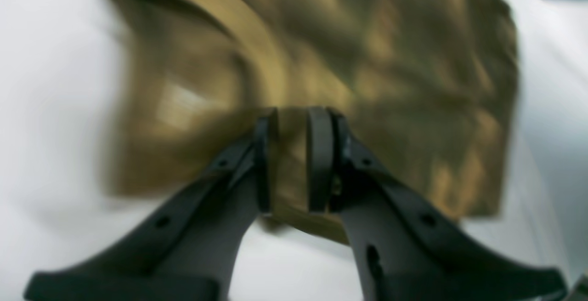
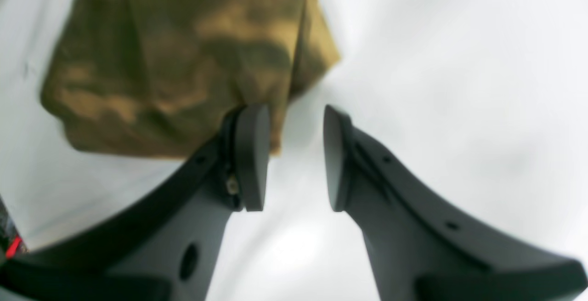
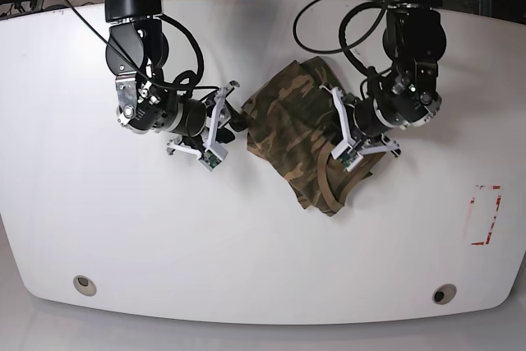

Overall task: Fold the T-shirt properly
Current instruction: 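Flip the bundle's collar end over with the left gripper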

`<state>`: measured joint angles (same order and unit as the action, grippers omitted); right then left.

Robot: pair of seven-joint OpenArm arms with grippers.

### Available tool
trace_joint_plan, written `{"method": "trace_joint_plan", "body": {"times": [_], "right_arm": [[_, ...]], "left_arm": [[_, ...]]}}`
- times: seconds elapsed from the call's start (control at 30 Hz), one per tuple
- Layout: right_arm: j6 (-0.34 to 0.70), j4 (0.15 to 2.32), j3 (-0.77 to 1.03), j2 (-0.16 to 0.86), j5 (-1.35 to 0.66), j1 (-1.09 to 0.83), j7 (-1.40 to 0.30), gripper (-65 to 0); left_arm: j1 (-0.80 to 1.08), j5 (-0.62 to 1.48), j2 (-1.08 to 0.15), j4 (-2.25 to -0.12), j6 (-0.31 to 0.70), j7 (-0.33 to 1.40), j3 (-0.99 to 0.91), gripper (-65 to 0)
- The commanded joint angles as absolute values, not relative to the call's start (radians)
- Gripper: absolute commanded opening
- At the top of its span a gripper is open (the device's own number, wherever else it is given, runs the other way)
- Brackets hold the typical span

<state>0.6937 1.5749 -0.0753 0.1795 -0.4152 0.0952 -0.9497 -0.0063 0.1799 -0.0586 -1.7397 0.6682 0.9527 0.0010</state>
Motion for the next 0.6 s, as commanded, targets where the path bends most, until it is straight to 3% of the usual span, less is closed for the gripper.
{"method": "trace_joint_plan", "body": {"times": [0.0,0.23,0.57], "right_arm": [[0.698,1.529,-0.087,0.179,-0.437,0.124,-0.888,-46.1],[0.698,1.491,-0.154,0.173,-0.443,0.085,-0.874,-46.1],[0.698,1.685,-0.268,0.110,-0.443,-0.062,-0.880,-46.1]], "left_arm": [[-0.010,0.193,-0.044,-1.753,0.667,0.932,-0.002,-56.2],[-0.044,0.189,-0.038,-1.652,0.661,0.928,-0.008,-56.2],[-0.082,0.191,-0.067,-1.727,0.667,0.958,-0.073,-56.2]]}}
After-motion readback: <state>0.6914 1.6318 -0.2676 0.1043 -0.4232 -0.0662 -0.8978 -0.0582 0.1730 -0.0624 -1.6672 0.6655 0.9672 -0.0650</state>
